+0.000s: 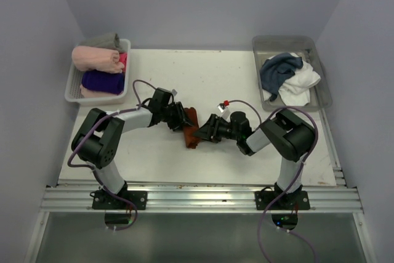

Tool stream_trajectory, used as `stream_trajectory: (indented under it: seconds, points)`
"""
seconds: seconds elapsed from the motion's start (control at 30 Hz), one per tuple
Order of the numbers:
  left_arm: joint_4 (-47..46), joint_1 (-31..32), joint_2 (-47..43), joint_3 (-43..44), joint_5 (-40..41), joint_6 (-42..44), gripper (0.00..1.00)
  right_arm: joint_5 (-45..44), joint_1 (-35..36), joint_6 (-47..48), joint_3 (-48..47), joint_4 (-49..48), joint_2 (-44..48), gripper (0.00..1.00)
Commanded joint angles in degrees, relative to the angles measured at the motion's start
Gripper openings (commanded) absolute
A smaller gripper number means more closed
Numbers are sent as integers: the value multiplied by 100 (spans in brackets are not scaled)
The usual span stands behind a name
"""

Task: Roll the towels
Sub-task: Roll the towel, then place the rolled towel into the container

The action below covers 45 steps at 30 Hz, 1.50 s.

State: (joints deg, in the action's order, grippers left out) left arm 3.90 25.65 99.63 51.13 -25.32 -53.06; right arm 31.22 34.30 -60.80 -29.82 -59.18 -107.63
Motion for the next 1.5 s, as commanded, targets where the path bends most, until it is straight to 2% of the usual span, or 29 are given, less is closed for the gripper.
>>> stream_trajectory:
  seconds: [0.0,0.07,0.17,0.3,0.33,0.53,0.67,0.97,1.13,1.33,1.47]
  points:
    - [-84,37,-32,63,27,-56,36,-28,-38,163,56,11,49,60]
    - [66,28,-128,133,158,14,35,-116,-29,278,38,414,320,69]
    - [365,-7,-269,326,465,102,33,-327,-29,673,-41,1249,927,74]
    - [979,-51,-418,608,853,243,33,-748,-29,1471,-199,2601,1928,76]
    - [1059,-60,-479,652,923,287,33,-871,-38,1622,-251,3213,2174,76]
    - [1657,-358,-769,1117,1257,427,32,-2180,-38,2703,-708,5386,3661,78]
    - [2280,-771,-1068,1818,1573,612,32,-2752,-29,3082,-902,6118,4188,78]
    - [3046,-2133,-1482,3349,2206,859,33,-2894,-38,3196,-973,6480,4374,79]
    - [2915,-2959,-1421,3780,1970,692,33,-2841,-29,3249,-999,6515,4304,79]
    - [2950,-3171,-938,4738,1882,516,33,-2823,-29,3285,-1052,6542,4277,79]
    - [2767,-3277,-832,4959,1916,306,32,-2797,-38,3223,-1026,6542,4268,79]
